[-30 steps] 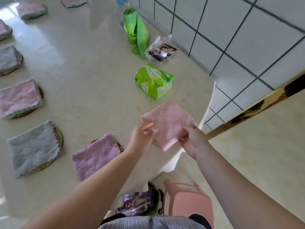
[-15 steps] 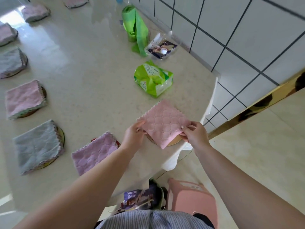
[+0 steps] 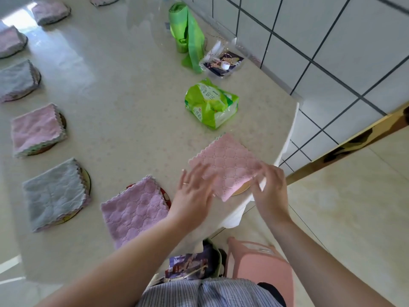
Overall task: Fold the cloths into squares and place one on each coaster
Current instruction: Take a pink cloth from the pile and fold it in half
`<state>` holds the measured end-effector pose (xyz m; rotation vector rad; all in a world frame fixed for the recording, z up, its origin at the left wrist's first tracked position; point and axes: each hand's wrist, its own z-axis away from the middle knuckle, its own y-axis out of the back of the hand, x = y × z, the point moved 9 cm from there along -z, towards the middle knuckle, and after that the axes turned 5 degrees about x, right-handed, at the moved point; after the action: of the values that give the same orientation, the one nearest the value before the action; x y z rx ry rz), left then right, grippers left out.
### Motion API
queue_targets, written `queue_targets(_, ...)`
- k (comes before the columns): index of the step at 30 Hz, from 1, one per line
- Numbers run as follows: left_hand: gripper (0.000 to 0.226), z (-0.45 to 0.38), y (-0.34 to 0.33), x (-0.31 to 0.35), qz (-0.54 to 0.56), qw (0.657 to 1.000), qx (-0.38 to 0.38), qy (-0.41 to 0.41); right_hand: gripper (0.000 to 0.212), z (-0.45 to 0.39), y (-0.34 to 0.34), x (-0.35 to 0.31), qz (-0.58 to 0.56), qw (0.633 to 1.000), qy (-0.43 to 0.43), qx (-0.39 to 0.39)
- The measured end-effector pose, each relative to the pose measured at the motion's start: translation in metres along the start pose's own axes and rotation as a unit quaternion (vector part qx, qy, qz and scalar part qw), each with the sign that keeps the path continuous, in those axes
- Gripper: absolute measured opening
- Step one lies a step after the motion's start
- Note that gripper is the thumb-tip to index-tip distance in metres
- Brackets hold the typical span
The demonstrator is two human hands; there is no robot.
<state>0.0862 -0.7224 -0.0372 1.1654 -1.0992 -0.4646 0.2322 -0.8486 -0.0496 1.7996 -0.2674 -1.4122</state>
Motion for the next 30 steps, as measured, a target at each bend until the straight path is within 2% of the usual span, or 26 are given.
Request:
queue_targets(2, 0.052, 0.012, -0.025, 0.024, -0.092, 0.984, -0.081, -0.131, 0.043, 0.019, -0.019, -0.018, 0.080, 0.986, 0.131, -0.063)
queue_targets(3, 0.054, 0.018, -0.036, 0.028, -0.126, 0.973, -0.110, -0.161, 0.045, 0.029, -0.030, -0.020, 0.120, 0.973, 0.175, -0.093)
queue_targets(6, 0.062, 0.023, -0.053, 0.024, -0.152, 0.965, -0.169, -0.132, 0.059, 0.044, -0.046, -0.013, 0.213, 0.942, 0.229, -0.124)
queue_targets(8, 0.064, 0.025, -0.056, 0.016, -0.164, 0.961, -0.196, -0.107, 0.065, 0.044, -0.048, -0.009, 0.260, 0.925, 0.244, -0.130)
queue_targets(12, 0.064, 0.029, -0.052, 0.009, -0.186, 0.954, -0.206, -0.112, 0.082, 0.036, -0.047, -0.004, 0.301, 0.917, 0.222, -0.135)
queue_targets(15, 0.063, 0.031, -0.051, 0.010, -0.188, 0.952, -0.213, -0.111, 0.079, 0.030, -0.047, -0.004, 0.329, 0.912, 0.201, -0.139)
queue_targets(18, 0.061, 0.039, -0.038, 0.010, -0.167, 0.957, -0.214, -0.103, 0.067, 0.028, -0.049, -0.007, 0.317, 0.919, 0.180, -0.152)
queue_targets(21, 0.057, 0.057, -0.013, -0.008, -0.093, 0.981, -0.149, -0.085, 0.055, 0.032, -0.041, -0.017, 0.224, 0.959, 0.120, -0.129)
queue_targets(23, 0.050, 0.074, 0.018, -0.029, -0.028, 0.996, -0.053, -0.072, 0.049, 0.047, -0.036, -0.032, 0.163, 0.975, 0.102, -0.106)
queue_targets(26, 0.027, 0.106, 0.064, -0.082, 0.037, 0.995, 0.083, -0.033, 0.039, 0.087, -0.037, -0.054, 0.057, 0.990, 0.082, -0.104)
queue_targets(30, 0.021, 0.139, 0.091, -0.172, 0.069, 0.985, 0.129, 0.093, 0.035, 0.142, -0.066, -0.070, -0.063, 0.984, -0.050, -0.157)
